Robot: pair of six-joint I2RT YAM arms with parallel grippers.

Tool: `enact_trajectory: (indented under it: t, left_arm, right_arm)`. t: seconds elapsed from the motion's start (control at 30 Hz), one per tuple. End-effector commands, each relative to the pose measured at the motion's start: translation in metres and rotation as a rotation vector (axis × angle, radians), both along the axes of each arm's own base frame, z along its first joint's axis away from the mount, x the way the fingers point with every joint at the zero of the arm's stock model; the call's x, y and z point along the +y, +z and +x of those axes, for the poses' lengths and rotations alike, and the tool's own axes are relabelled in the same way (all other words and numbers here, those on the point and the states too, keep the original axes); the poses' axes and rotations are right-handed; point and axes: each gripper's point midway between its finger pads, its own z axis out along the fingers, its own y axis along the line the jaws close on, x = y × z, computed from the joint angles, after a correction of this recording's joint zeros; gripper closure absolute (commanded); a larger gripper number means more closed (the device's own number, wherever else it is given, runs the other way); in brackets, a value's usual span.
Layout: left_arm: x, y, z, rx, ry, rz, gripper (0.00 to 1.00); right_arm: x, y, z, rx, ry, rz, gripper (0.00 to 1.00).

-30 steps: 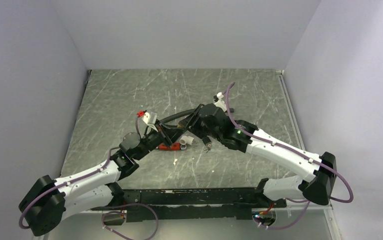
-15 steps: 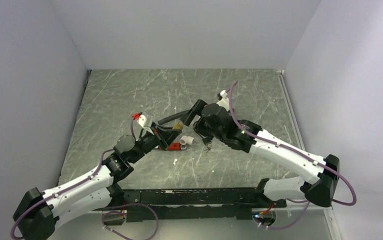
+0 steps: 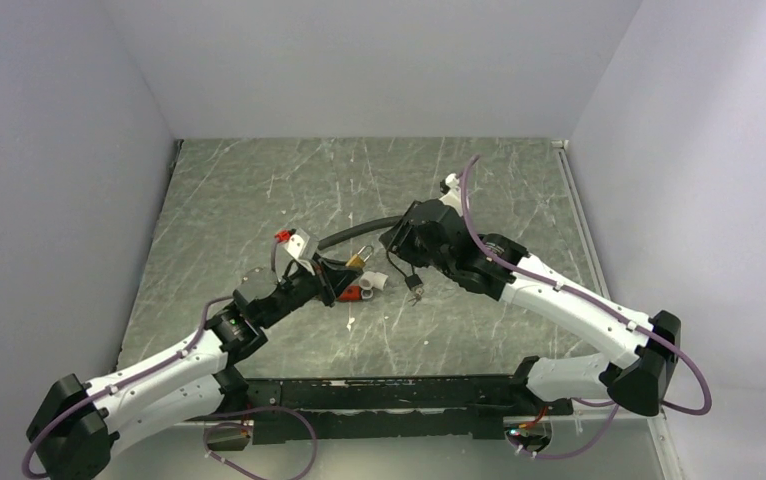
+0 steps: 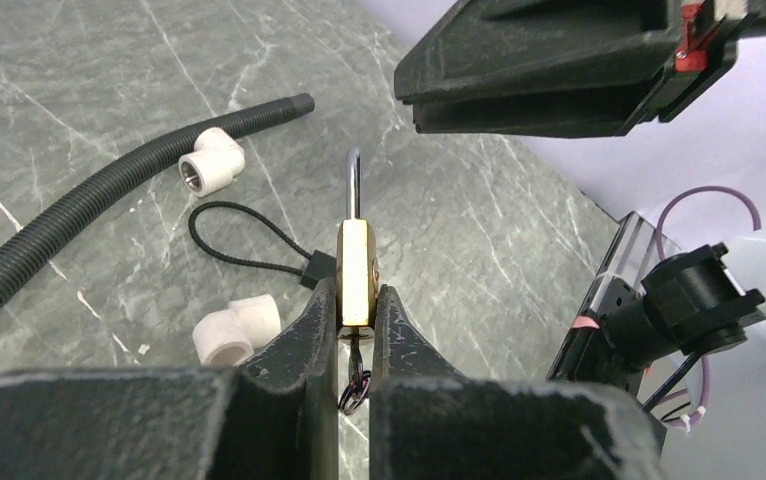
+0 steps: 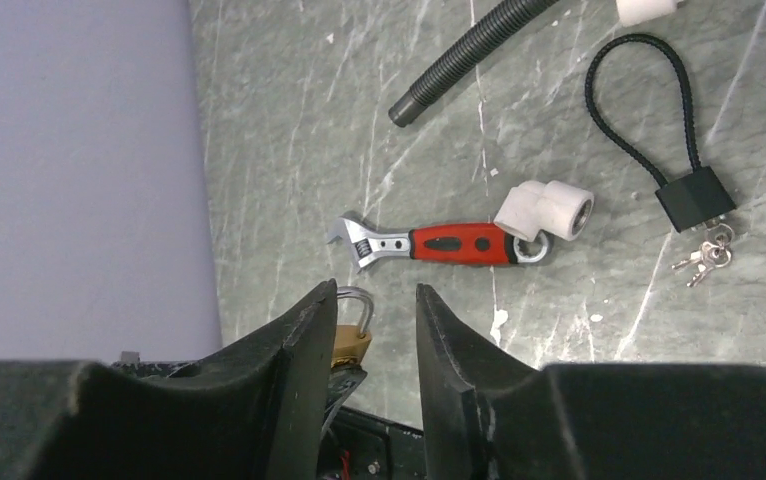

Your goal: Unlock with the key

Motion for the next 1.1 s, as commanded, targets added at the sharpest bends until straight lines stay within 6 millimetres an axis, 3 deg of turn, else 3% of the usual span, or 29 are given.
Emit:
enact_trajectory:
  t: [0.0,0.17,0.53,0.87,1.07]
  left_arm:
    - [-0.004,0.024,-0.001,-0.074,-0.030,-0.023,1.00]
    - [-0.006,0.020,0.002,-0.096,-0.028,0.017,1.00]
    - [-0.018,0.009,0.013,-0.280,0.059,0.309,1.00]
    - [-0.010,0.011,0.023,-0.328,0.200,0.362,1.00]
    - [-0.006,0.025,0.017,-0.350,0.196,0.310,1.00]
  right_arm:
    - [0.012,0.018,0.001,-0.043,0.058,0.025,0.59]
    - [0.022,0.012,0.000,0.000,0.094,0.004,0.45]
    - [0.041,-0.029,0.005,0.147,0.099,-0.096,0.44]
    - [0.037,-0.041,-0.001,0.182,0.101,-0.114,0.59]
    - [0.043,-0.059,-0.005,0.213,0.155,-0.152,0.65]
